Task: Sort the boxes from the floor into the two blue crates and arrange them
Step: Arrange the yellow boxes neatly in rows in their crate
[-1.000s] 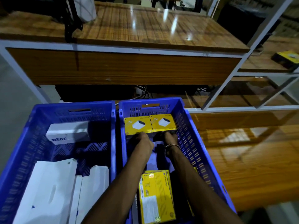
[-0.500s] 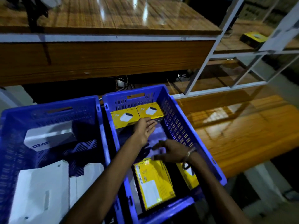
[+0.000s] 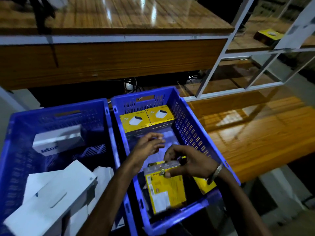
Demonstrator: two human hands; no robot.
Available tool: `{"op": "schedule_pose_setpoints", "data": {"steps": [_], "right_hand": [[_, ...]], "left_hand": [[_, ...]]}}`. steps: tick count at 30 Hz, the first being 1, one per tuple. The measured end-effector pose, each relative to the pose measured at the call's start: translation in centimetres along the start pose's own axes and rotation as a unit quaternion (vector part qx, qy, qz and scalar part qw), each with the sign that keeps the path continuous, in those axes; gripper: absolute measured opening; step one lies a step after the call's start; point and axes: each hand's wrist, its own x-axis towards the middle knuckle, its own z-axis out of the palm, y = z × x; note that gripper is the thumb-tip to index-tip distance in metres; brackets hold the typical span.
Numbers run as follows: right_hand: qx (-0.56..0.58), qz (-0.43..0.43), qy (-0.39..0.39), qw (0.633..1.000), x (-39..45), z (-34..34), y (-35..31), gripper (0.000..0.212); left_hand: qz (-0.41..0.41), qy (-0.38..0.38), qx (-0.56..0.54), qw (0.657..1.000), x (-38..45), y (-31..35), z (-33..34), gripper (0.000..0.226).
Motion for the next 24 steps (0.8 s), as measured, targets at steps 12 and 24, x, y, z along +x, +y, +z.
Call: {"op": "schedule_pose_setpoints", "data": {"steps": [12,24], "right_hand": [[0.238,-0.090,0.172,0.952,-1.6,-4.5,-2.1,0.046],[0.500,0.108,0.256,0.820,0.4,-1.5,2.3,0.040]], "left_hand": [[-0.191,-0.099,-0.260,0.941,-2.1,0.6,0.6,0.040],[0.077,0.037,-0.213,0.973,-1.6,0.3,1.4,0.038]]}}
